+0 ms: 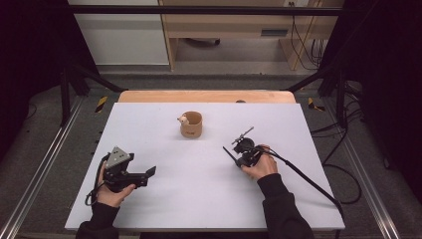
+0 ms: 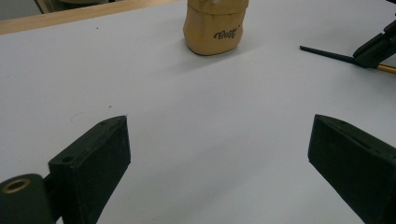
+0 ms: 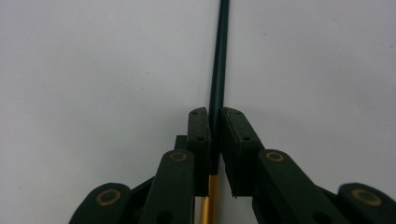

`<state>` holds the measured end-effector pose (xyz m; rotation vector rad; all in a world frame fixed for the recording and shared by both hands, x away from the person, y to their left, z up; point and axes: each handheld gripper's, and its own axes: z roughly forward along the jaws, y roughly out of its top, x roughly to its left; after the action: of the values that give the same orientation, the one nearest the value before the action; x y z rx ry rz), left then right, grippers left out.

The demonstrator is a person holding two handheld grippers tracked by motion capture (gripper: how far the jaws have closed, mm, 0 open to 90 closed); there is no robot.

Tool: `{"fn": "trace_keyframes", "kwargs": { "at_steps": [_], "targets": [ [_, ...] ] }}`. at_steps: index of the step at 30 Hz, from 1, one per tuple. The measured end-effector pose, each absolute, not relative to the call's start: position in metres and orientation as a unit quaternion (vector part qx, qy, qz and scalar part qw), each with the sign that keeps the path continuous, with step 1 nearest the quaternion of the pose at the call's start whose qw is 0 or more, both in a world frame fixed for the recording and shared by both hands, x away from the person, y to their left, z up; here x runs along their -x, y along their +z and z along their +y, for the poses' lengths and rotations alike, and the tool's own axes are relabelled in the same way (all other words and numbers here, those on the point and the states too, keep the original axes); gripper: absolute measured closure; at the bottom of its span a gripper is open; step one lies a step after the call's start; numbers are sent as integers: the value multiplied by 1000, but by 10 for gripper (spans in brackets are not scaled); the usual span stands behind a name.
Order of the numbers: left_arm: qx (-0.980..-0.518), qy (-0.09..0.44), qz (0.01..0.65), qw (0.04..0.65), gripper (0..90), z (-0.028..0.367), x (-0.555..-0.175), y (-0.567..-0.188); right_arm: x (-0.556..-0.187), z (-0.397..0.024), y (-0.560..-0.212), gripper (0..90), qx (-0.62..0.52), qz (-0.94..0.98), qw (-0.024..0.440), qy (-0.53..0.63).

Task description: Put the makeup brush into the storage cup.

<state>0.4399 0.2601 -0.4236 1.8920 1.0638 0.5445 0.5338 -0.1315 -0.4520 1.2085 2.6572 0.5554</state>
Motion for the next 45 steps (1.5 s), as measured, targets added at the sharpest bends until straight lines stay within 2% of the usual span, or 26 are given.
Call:
{"fn": "trace_keyframes", "kwargs": {
  "at_steps": [34, 39, 45],
  "targets": [
    [-763, 218, 425, 435, 53, 259, -440, -424, -520, -142, -450, 831, -382, 908, 67, 162],
    [-763, 218, 425, 435, 53, 259, -440, -424, -522, -142, -448, 778, -369, 913, 74, 158],
    [-764, 217, 426, 434, 53, 259, -440, -424, -522, -144, -444, 765, -366, 916, 70, 150]
  ]
}}
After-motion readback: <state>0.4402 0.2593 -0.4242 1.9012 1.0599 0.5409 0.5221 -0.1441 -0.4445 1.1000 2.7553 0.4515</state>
